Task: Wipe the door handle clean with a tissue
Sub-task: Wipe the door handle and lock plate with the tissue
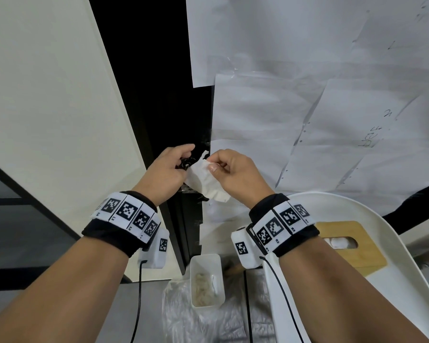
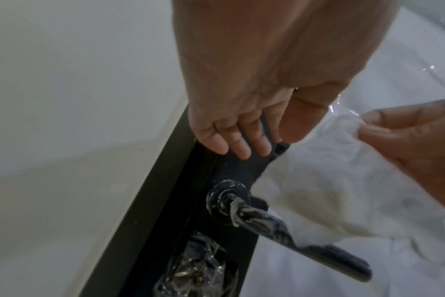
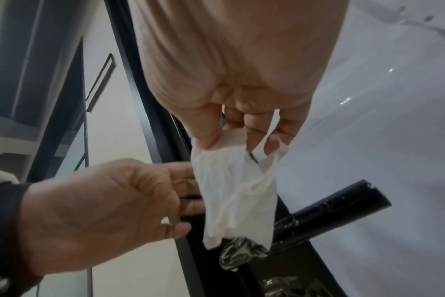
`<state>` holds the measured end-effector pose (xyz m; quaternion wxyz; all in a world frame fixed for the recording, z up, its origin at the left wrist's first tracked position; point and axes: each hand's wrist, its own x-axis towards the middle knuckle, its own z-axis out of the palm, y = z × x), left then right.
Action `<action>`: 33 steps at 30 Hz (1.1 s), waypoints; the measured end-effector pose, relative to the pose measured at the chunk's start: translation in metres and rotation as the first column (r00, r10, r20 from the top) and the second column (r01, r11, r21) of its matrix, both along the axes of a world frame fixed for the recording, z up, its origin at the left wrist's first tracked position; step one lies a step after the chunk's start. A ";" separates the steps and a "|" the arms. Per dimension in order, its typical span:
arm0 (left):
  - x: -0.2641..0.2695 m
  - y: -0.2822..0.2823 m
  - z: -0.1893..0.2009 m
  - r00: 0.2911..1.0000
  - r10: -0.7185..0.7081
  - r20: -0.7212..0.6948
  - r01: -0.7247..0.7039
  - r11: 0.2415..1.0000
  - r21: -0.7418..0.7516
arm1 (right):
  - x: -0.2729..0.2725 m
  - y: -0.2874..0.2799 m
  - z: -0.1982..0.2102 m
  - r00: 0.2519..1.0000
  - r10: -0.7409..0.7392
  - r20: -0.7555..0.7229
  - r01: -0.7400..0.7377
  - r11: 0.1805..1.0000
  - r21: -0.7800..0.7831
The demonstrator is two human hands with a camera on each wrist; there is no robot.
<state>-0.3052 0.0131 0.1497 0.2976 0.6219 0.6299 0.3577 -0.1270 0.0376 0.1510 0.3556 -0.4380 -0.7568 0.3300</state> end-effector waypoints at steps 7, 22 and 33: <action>0.009 -0.004 0.007 0.991 -0.111 -0.071 0.118 0.988 0.101 | 0.004 0.001 0.002 0.991 -0.079 -0.109 0.067 0.992 -0.109; 0.001 0.003 0.005 0.899 0.207 0.386 -0.223 0.975 -0.005 | 0.009 0.002 -0.010 0.998 0.033 -0.056 -0.050 0.941 -0.336; -0.002 -0.004 0.008 0.879 0.175 0.443 -0.209 0.977 0.029 | 0.007 0.004 -0.013 0.974 -0.104 -0.203 -0.009 0.873 -0.487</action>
